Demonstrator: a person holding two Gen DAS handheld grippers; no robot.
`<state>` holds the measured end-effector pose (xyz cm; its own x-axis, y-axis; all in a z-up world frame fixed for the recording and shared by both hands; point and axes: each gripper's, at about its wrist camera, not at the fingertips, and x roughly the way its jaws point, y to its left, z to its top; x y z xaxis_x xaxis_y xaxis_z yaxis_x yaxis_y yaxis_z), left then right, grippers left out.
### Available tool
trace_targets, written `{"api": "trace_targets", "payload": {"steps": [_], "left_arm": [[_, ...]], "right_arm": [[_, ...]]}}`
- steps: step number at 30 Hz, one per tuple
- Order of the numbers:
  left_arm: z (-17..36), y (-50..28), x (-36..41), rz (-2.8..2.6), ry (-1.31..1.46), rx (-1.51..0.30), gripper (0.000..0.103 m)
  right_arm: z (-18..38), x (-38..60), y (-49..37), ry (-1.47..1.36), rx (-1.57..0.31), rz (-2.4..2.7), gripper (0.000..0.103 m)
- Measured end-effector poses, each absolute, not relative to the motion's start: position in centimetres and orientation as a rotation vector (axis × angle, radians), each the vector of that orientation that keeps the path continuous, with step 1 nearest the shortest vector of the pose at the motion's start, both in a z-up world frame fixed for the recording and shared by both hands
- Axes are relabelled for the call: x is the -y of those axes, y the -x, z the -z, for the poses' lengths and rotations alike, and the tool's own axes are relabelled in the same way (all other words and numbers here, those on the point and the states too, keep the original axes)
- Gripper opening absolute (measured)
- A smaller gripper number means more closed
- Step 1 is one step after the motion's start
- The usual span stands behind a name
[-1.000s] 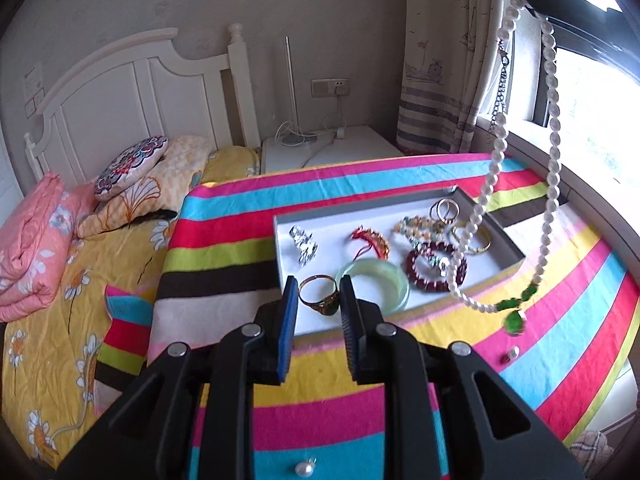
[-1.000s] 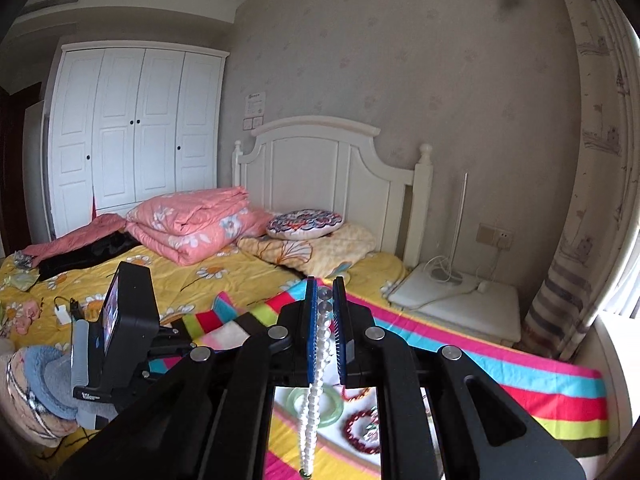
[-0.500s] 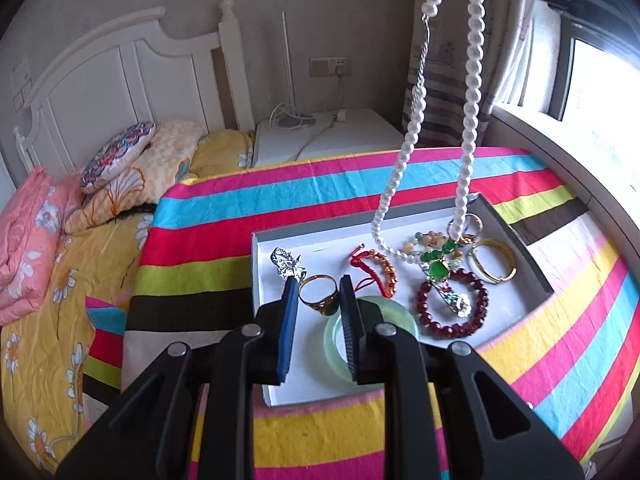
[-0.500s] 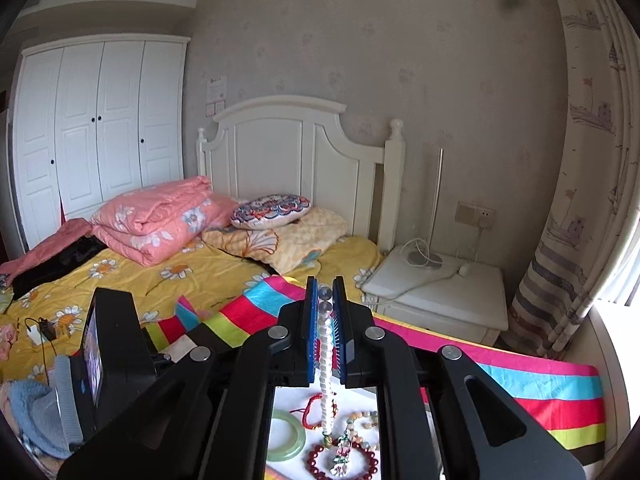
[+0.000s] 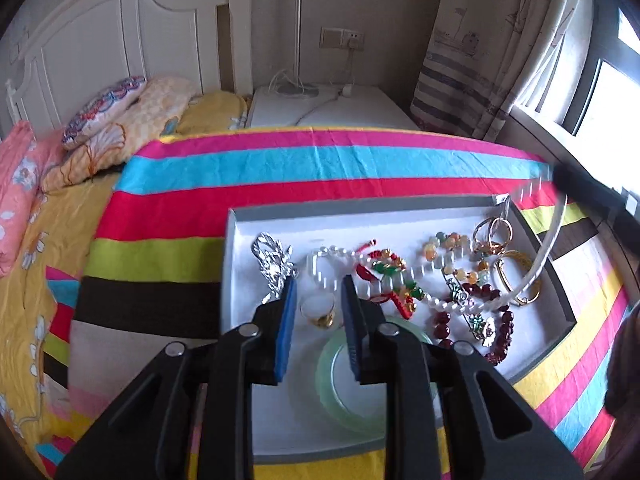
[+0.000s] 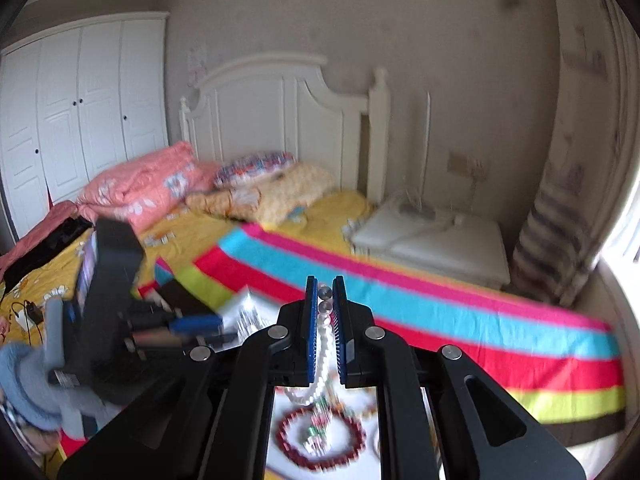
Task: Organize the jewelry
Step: 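Drop the gold ring into the box with the left tool while the right tool drops the necklace, then grasp a pearl earring with the left tool while the right tool grasps another pearl earring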
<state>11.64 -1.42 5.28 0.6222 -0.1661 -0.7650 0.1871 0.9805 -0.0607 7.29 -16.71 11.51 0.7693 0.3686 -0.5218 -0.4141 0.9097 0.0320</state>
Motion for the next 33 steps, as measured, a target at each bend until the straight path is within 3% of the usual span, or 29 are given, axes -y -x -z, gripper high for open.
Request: {"api": "trace_targets", "payload": {"steps": [2, 4, 11, 12, 14, 15, 16, 21, 31, 33], "left_arm": [[-4.9, -11.8, 1.6, 0.203, -0.021, -0.88, 0.039], [-4.8, -11.7, 1.5, 0.194, -0.011, -0.877, 0.066], [-5.9, -10.1, 0.5, 0.176, 0.008, -0.854, 0.083], [-6.2, -9.4, 0.4, 0.173, -0.002, -0.844, 0.085], [-6.7, -8.0, -0.1, 0.167, -0.009, -0.826, 0.09], [-7.1, -7.0, -0.6, 0.158, -0.007, -0.812, 0.092], [-7.4, -5.9, -1.2, 0.151, -0.001, -0.797, 0.095], [-7.9, -0.3, -4.9, 0.132, 0.092, -0.741, 0.1], [-4.8, 8.1, -7.8, 0.082, 0.105, -0.699, 0.1], [-3.9, 8.9, -7.6, 0.099, 0.093, -0.697, 0.1]], "right_arm": [[-9.2, 17.8, -7.1, 0.075, -0.594, -0.42, 0.01], [-7.8, 18.6, -6.7, 0.059, -0.621, -0.423, 0.01], [-5.8, 20.9, -6.6, 0.039, -0.697, -0.361, 0.011], [-5.6, 21.5, -6.7, 0.037, -0.715, -0.327, 0.015], [-5.5, 22.6, -6.3, 0.011, -0.734, -0.307, 0.037], [-5.5, 23.2, -5.7, -0.008, -0.728, -0.313, 0.064], [-5.7, 23.9, -4.8, -0.027, -0.707, -0.319, 0.077], [-5.7, 24.9, 0.9, -0.022, -0.664, -0.386, 0.077], [-3.9, 21.9, 8.0, 0.028, -0.737, -0.54, 0.077], [-3.5, 20.5, 8.4, 0.079, -0.747, -0.553, 0.073]]}}
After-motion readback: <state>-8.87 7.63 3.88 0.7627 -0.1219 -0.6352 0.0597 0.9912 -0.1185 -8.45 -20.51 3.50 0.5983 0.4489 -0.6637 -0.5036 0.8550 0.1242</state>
